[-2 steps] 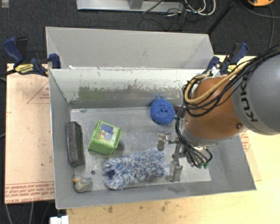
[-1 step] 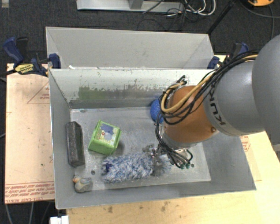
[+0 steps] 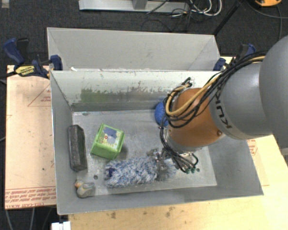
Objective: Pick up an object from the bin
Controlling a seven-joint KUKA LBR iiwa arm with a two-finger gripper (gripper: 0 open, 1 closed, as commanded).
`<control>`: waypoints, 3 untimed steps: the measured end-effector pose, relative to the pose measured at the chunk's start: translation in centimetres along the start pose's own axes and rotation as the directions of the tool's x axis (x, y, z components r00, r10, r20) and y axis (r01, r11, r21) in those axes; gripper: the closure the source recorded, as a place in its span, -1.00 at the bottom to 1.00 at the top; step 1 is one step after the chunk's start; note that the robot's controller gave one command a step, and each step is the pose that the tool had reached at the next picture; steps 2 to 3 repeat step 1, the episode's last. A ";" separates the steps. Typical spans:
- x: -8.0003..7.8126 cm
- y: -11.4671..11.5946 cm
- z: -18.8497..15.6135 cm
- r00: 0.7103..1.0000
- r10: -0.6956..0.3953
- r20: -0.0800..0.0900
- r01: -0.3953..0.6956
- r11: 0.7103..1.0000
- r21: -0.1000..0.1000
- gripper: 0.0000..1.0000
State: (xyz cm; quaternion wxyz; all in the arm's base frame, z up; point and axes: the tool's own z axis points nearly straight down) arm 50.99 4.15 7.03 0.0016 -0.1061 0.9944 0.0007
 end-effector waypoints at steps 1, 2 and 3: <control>-0.7 -1.1 -17.1 0.999 0.035 0.005 -0.035 0.999 0.002 1.00; -0.7 -1.1 -17.1 0.999 0.035 0.005 -0.035 0.999 0.002 1.00; -0.7 -1.1 -17.1 0.999 0.035 0.005 -0.035 0.999 0.002 1.00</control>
Offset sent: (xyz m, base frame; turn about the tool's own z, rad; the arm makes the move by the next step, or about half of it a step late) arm 0.0000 0.0000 0.0000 0.0000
